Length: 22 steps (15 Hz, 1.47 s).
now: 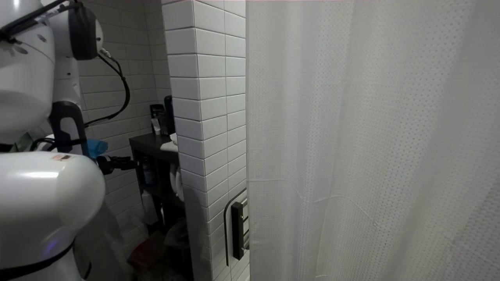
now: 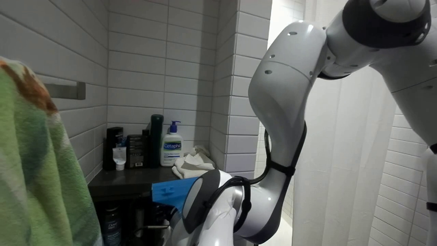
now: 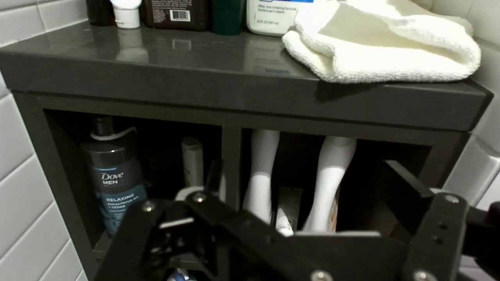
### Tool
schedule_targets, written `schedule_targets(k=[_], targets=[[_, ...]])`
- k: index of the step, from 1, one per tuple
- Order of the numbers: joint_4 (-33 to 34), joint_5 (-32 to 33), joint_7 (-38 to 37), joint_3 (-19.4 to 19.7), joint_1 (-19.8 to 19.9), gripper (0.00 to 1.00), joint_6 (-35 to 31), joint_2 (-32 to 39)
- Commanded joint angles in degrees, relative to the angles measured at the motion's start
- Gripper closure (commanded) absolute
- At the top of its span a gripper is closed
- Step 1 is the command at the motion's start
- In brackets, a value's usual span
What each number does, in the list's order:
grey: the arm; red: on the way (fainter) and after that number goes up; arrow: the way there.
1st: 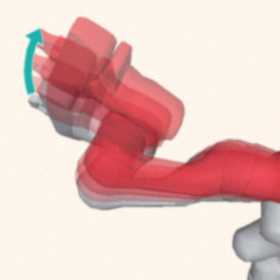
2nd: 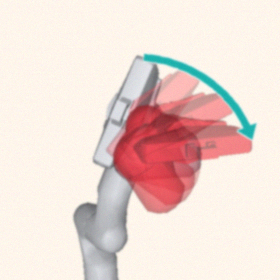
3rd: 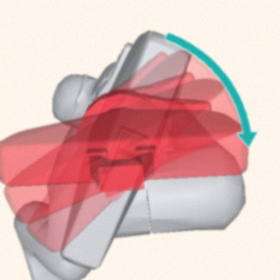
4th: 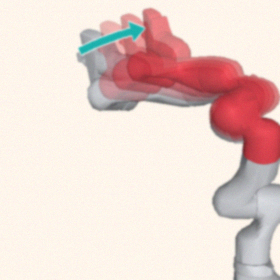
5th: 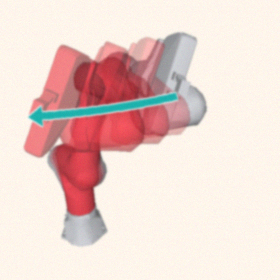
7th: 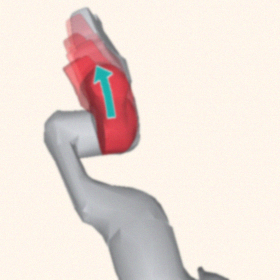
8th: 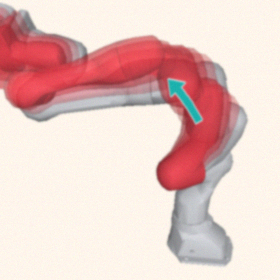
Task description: Move the first right bottle from the second shelf to the top shelf
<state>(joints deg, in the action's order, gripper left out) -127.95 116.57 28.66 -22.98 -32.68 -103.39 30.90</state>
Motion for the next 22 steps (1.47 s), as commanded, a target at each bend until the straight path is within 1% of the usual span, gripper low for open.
schedule_targets(k=[1,3,6,12,14,16,17,22], targets=[[7.84,1.59,1.53,2.37,-0.33,0.0,0.23,7.12],[10.91,0.64,3.34,3.51,-0.33,0.0,0.34,9.73],[13.67,0.1,7.46,5.25,-0.14,0.0,0.34,11.93],[15.03,0.64,14.18,8.27,0.97,0.0,0.12,13.77],[15.12,0.57,13.76,8.38,2.03,0.0,-0.69,14.33],[14.68,1.26,11.35,7.93,2.98,0.0,-1.62,14.64],[14.04,0.56,12.43,7.84,2.46,0.0,-0.12,14.08],[14.02,0.54,12.43,7.7,2.5,0.0,-0.09,14.34]])
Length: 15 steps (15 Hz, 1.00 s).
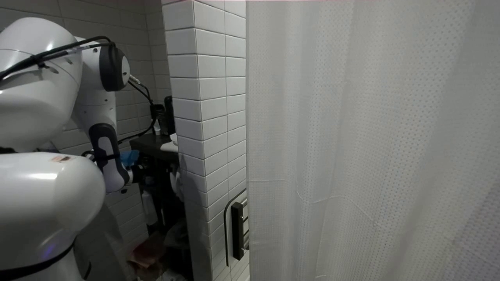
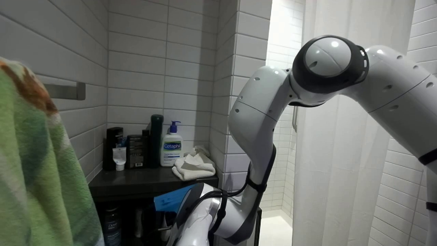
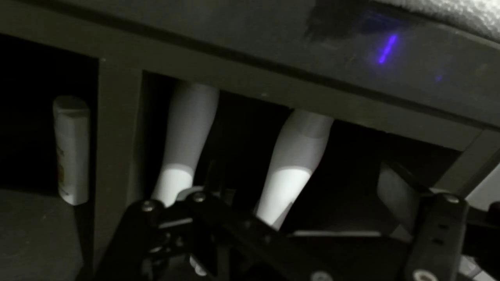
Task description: Move the first right bottle from the second shelf to the top shelf
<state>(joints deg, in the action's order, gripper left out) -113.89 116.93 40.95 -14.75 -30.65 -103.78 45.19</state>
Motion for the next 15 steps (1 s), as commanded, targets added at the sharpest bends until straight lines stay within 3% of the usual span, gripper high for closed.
schedule_targets(k=[1,4,9,15], targets=[[-0.05,0.18,0.13,-0.53,0.46,0.0,0.3,0.06],[-0.25,0.52,-0.69,-0.6,0.05,0.0,0.87,0.43],[-1.21,2.63,-8.11,-0.18,0.91,0.0,-0.01,2.13],[-3.19,14.36,-23.32,1.89,1.04,0.0,2.01,4.73]])
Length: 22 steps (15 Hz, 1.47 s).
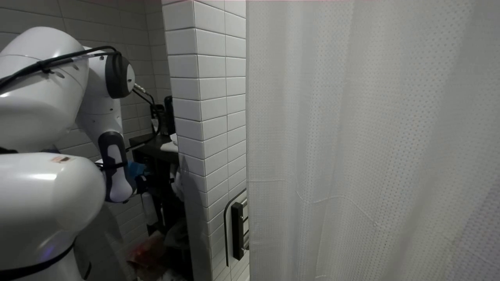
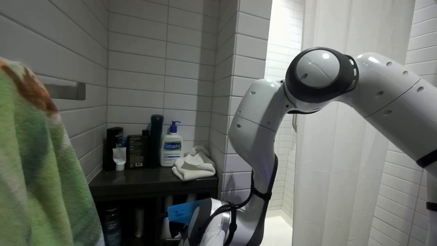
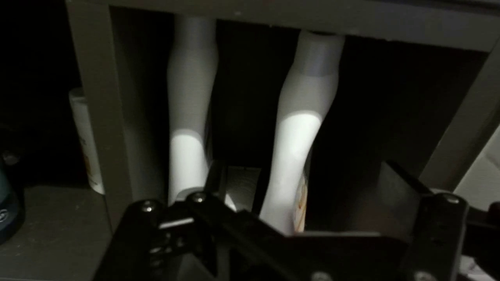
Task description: Move the first right bottle from the second shelf to the top shelf
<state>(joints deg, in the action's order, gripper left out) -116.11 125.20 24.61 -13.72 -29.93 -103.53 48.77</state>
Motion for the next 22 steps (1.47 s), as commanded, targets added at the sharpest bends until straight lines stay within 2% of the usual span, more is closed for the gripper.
schedule_targets(k=[1,4,7,14,20,22], targets=[[-1.19,8.25,-9.18,1.12,0.39,0.0,2.43,1.69],[-1.65,12.19,-14.02,1.53,0.57,0.0,5.43,3.38],[-2.07,12.36,-15.36,1.23,0.45,0.0,8.77,4.7],[-1.83,11.06,-13.54,0.52,-1.52,0.0,15.76,6.62],[-0.96,8.48,-11.23,-0.33,-3.43,0.0,18.96,7.4],[-1.63,9.49,-12.12,-0.32,-2.92,0.0,17.49,6.7]])
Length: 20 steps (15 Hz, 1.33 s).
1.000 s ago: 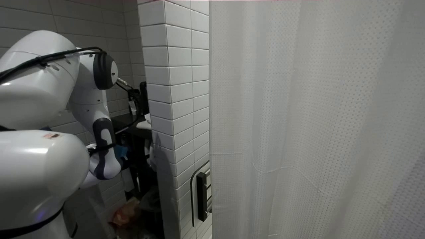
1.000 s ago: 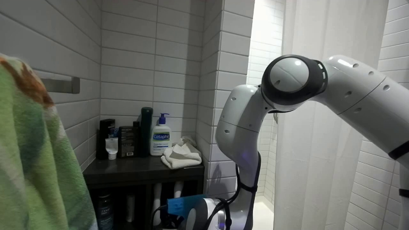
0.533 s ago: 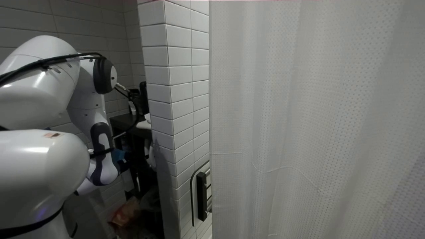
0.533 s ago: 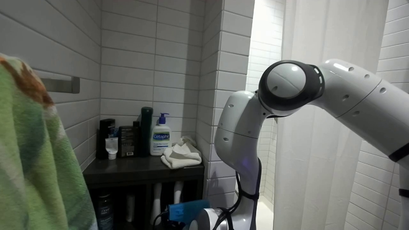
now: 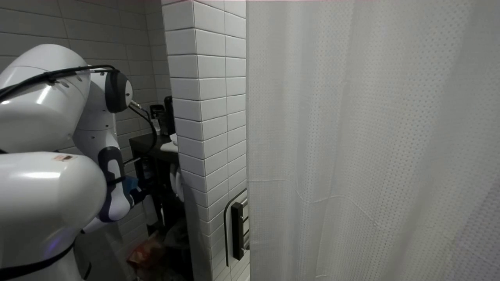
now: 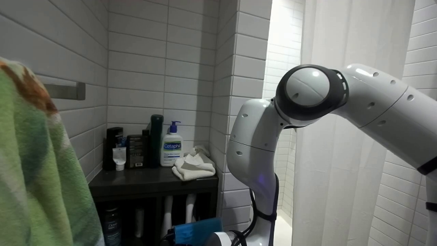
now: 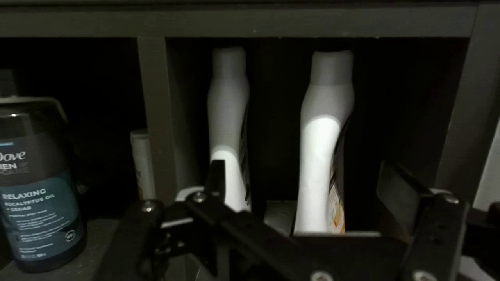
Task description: Move the first right bottle from the second shelf to the top shelf
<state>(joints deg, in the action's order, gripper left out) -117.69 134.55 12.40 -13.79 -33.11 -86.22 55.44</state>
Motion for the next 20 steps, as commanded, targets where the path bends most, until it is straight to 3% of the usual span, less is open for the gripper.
schedule_targets(k=[1,8,20], targets=[[-0.02,-0.04,0.38,-0.33,0.13,0.0,0.23,0.03],[0.02,-0.14,0.67,-0.37,0.06,0.0,0.31,0.03],[13.17,-11.24,1.49,-1.39,-2.0,0.0,6.51,6.13]])
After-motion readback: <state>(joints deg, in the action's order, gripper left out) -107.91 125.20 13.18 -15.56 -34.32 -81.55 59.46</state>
